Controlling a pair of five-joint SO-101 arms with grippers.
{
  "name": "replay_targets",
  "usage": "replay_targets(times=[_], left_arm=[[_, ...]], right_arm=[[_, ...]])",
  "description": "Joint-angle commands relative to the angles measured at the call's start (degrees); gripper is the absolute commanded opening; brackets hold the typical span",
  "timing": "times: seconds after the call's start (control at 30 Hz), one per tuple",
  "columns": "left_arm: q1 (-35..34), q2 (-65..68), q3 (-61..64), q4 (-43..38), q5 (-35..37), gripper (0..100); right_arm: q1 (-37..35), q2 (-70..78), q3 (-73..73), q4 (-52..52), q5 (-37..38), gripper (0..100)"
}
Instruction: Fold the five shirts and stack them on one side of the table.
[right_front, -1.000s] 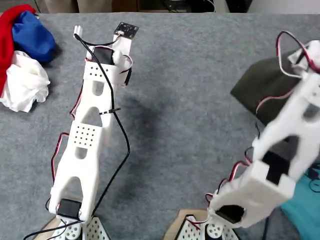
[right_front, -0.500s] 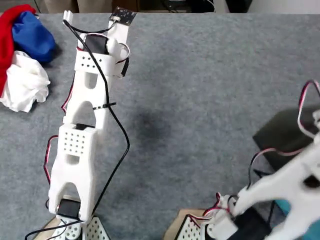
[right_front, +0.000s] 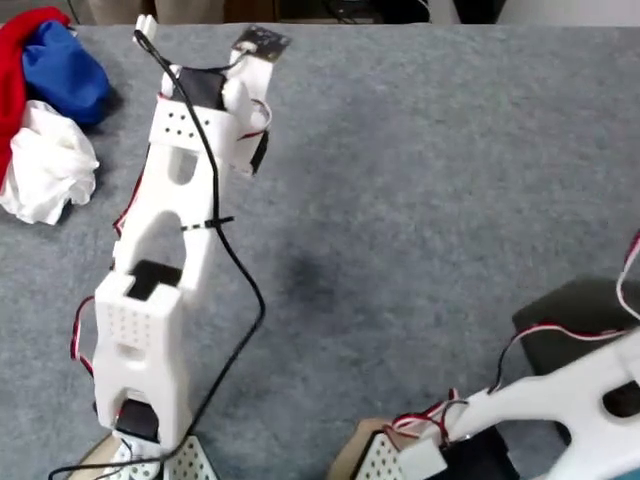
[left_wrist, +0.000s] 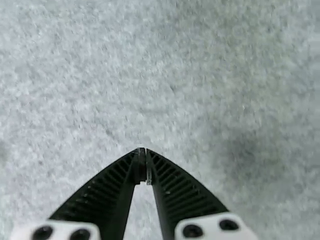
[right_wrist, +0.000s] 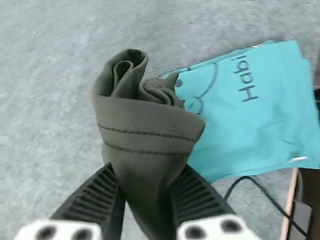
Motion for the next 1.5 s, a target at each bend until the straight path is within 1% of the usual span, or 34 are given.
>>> replay_targets(times=[0.0,0.17,0.33,0.43,0.6,0.67,0.77,0.87,0.97,1.13,1.37,1.47], left_arm=[[1.41,-7.16,4.13,0.7,0.0,2],[1.67,-12.97,10.46,0.62,0.0,2],[1.67,-17.27,16.35,0.62,0.0,2],[1.49,-18.95,19.25,0.62,0.0,2],[1.67,-21.23,22.95,0.62,0.18,2],[1.76,-21.85,23.3,0.62,1.58,2],[1.67,-22.02,23.47,0.62,2.02,2],[1.67,-22.02,23.47,0.62,2.02,2],[1.67,-22.02,23.47,0.62,2.11,2],[1.67,-22.02,23.47,0.62,2.11,2],[1.67,-21.76,23.47,0.62,2.11,2],[1.67,-21.76,23.47,0.62,2.02,2]], right_arm=[[5.05,-1.71,2.15,-3.43,2.55,0.6],[11.82,-1.71,7.16,-12.22,4.92,0.6],[12.35,-1.8,11.3,-17.14,4.31,0.6],[10.59,-2.07,9.98,-17.23,3.78,0.6],[5.23,-2.07,5.49,-16.97,-1.49,0.6],[3.38,-1.98,4.62,-17.05,-3.78,0.6],[3.21,-1.54,5.32,-17.32,-4.92,0.6],[5.93,-0.84,8.57,-17.49,-4.48,0.6],[9.27,0.48,13.85,-22.59,-3.43,0.7],[16.13,2.33,23.25,-32.26,2.02,0.7],[25.19,3.38,28.18,-34.73,11.34,0.8],[28.09,4.7,29.32,-38.42,14.33,0.9]])
